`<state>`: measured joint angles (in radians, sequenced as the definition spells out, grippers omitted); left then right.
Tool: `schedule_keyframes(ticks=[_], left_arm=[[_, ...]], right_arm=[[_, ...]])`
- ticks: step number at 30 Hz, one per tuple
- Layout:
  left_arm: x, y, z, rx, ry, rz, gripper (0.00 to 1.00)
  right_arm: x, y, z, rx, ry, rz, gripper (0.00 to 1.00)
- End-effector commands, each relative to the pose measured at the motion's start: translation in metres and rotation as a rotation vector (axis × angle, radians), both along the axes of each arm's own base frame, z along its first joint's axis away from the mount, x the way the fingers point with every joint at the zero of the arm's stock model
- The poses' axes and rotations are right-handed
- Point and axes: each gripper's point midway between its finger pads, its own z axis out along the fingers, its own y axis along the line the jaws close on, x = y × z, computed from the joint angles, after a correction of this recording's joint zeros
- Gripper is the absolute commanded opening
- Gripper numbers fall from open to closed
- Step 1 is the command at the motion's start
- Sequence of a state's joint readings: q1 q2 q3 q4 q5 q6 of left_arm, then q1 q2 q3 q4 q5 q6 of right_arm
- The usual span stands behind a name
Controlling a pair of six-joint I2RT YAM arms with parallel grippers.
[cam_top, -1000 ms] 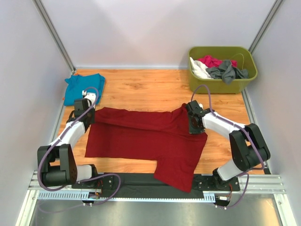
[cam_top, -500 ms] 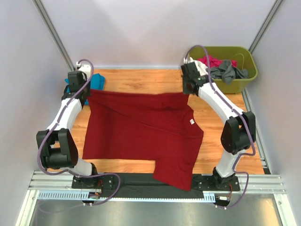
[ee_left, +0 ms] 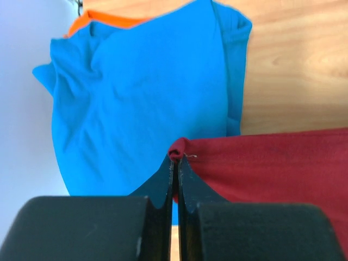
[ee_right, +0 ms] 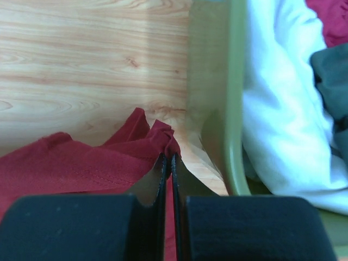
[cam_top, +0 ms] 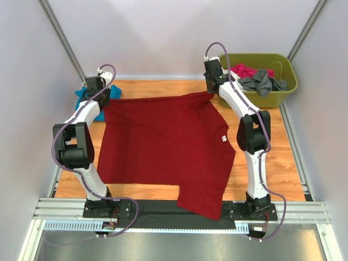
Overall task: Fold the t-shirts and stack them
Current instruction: Fold the tshirt
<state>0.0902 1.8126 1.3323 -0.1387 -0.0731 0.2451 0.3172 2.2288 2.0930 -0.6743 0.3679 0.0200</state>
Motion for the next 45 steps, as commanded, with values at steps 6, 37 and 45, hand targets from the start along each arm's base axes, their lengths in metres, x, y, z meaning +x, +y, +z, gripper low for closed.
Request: schedule_keyframes(ticks=[6, 37, 45], left_arm=[[0.036, 0.021, 0.043, 0.068, -0.138, 0.052, 0.0], [0.007, 0.0, 0.03, -0.002, -0.122, -0.093, 0.0], [-0.005, 0.003, 0.04, 0.006, -0.191, -0.178, 0.0]], right_arm=[[0.037, 0.001, 0.041, 0.005, -0.18, -0.013, 0.0], [0.01, 0.005, 0.042, -0.012, -0.165, -0.016, 0.0], [-0.011, 0.001, 0.031, 0.011, -0.113, -0.038, 0.0]])
